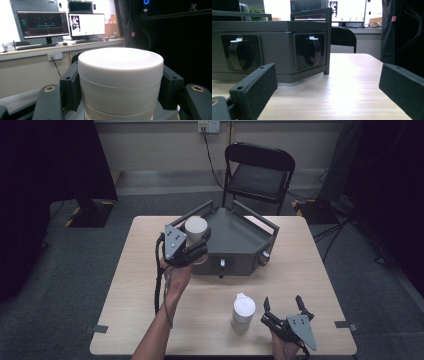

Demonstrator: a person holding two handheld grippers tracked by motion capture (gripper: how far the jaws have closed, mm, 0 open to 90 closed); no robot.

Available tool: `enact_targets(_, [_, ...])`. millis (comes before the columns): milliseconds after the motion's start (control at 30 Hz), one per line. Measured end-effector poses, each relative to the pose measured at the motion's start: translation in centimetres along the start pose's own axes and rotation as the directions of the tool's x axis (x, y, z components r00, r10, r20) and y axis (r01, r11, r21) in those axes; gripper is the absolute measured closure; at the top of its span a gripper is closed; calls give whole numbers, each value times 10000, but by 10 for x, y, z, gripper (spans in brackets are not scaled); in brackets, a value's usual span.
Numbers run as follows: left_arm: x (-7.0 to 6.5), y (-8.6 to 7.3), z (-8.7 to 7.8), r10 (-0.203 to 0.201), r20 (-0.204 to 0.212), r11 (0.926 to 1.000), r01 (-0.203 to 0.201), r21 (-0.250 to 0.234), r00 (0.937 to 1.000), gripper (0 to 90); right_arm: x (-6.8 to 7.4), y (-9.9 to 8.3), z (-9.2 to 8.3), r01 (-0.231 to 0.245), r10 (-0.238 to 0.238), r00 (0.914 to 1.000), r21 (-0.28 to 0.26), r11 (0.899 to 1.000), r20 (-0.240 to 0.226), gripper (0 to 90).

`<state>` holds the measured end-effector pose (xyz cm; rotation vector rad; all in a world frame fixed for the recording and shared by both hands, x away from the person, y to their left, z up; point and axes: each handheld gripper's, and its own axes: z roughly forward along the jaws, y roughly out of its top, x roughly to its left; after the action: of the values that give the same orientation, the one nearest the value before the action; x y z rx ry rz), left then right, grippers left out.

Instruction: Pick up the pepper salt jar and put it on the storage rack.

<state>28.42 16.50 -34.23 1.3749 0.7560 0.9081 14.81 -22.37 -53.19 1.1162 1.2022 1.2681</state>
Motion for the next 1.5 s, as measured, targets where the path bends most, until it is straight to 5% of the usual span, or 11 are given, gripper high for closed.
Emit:
enact_targets(667, [4,-4,65,-418,-867,9951,492,852,9954,342,-1,0,0,-1,1,10000,-1,10000,-58,4])
enact_targets(1100, [2,-8,77,-397,-874,9884,520,1427,9954,342,-1,0,0,3,-3,10000,-1,10000,-40,4])
enact_targets(1500, [1,-14,76,-667,-962,9897,781,1200,9931,339,-1,0,0,2,-2,10000,-5,10000,-34,4])
